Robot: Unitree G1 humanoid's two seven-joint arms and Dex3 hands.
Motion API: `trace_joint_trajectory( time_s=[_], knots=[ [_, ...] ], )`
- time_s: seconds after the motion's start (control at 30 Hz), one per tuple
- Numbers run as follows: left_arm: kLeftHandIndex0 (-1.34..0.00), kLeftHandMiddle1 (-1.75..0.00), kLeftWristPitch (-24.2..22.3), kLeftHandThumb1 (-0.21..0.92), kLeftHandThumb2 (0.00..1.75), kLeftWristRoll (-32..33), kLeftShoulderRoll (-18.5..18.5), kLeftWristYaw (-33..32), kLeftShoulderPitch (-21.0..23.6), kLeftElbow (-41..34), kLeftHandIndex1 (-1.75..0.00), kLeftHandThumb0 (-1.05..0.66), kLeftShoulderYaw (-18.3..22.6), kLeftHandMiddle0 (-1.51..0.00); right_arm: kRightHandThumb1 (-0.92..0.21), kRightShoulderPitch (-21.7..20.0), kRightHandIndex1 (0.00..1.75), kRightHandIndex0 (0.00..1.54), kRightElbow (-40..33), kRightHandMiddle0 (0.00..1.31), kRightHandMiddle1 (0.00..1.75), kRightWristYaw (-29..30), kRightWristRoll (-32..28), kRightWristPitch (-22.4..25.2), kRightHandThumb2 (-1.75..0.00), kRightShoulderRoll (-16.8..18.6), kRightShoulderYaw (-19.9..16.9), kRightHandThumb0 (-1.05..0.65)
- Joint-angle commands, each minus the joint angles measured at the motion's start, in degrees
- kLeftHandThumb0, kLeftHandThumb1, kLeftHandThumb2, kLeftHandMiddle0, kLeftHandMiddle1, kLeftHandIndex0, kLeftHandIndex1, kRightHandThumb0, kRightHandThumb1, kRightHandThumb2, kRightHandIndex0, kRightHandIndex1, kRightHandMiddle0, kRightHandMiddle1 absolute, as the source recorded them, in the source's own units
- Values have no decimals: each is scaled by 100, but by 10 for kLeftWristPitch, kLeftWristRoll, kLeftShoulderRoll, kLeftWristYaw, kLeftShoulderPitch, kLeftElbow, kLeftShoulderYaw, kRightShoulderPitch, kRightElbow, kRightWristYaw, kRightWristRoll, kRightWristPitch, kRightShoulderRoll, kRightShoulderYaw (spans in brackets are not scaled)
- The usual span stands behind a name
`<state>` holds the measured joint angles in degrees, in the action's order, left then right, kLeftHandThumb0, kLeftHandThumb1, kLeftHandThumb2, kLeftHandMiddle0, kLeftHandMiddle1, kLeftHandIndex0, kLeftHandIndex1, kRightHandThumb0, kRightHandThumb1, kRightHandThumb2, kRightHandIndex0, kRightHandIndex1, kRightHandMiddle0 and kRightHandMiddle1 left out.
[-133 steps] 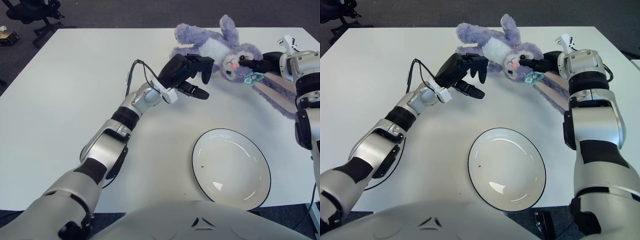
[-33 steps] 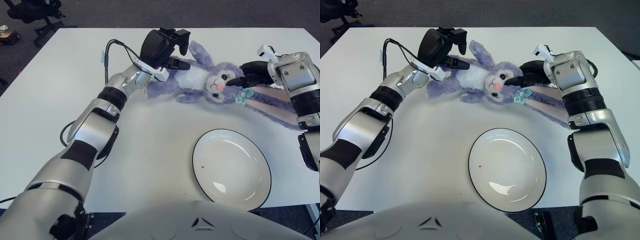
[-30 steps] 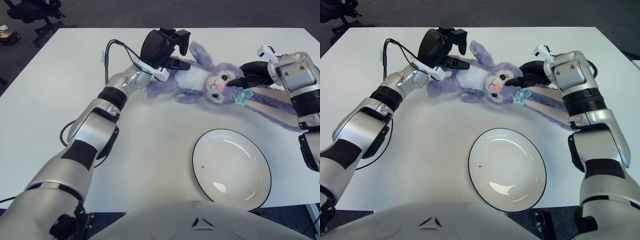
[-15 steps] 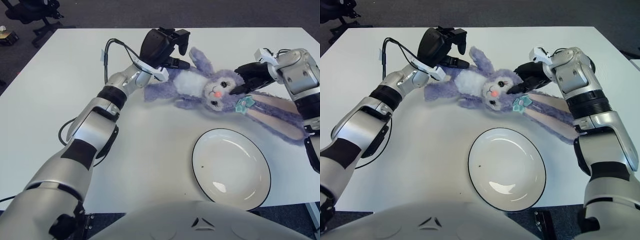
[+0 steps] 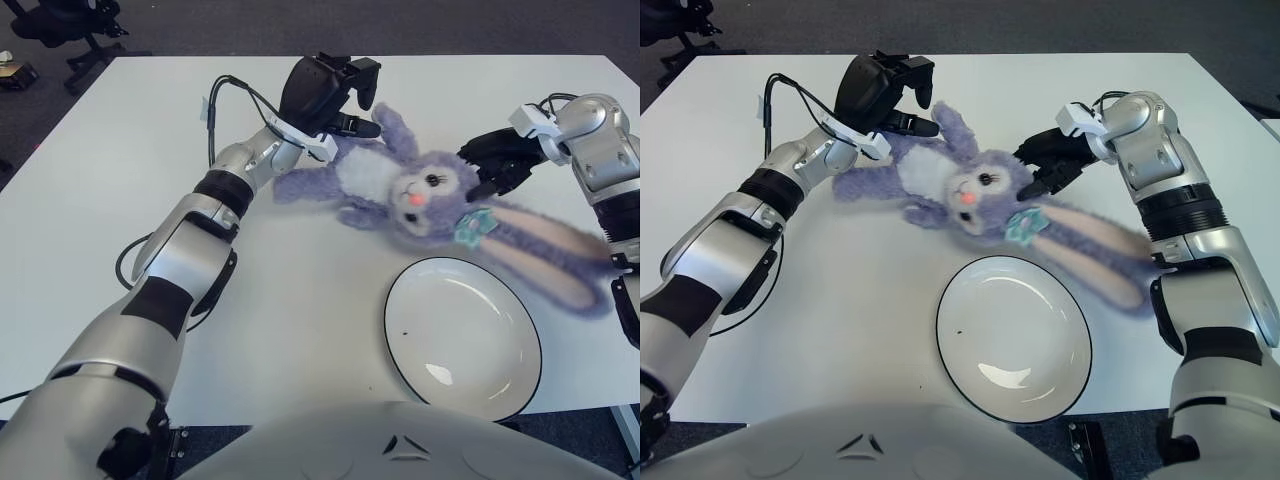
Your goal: Put the doll into the plate.
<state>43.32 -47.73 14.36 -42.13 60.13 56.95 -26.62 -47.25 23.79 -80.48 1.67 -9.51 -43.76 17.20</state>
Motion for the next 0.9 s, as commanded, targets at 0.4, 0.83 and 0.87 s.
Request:
trace_joint_trajectory(
  time_s=[0.4, 0.83, 0.87],
  knots=[
    [-87, -175, 10, 92, 21, 0, 2, 3, 14, 9, -175, -40, -11, -101, -92, 123, 0, 8, -144, 28, 4, 286, 148, -104, -69, -6, -49, -92],
    [-87, -175, 16, 92, 19, 0, 2, 6, 13, 12, -175, -39, -16, -101, -92, 164, 0, 3, -221, 16, 0, 395, 221, -35, -82, 5, -66, -95],
    [-87, -175, 16, 92, 19, -2, 1, 5, 10, 11, -175, -39, -18, -101, -92, 180, 0, 3, -231, 16, 0, 438, 258, 2, -82, 20, -72, -95]
  ],
)
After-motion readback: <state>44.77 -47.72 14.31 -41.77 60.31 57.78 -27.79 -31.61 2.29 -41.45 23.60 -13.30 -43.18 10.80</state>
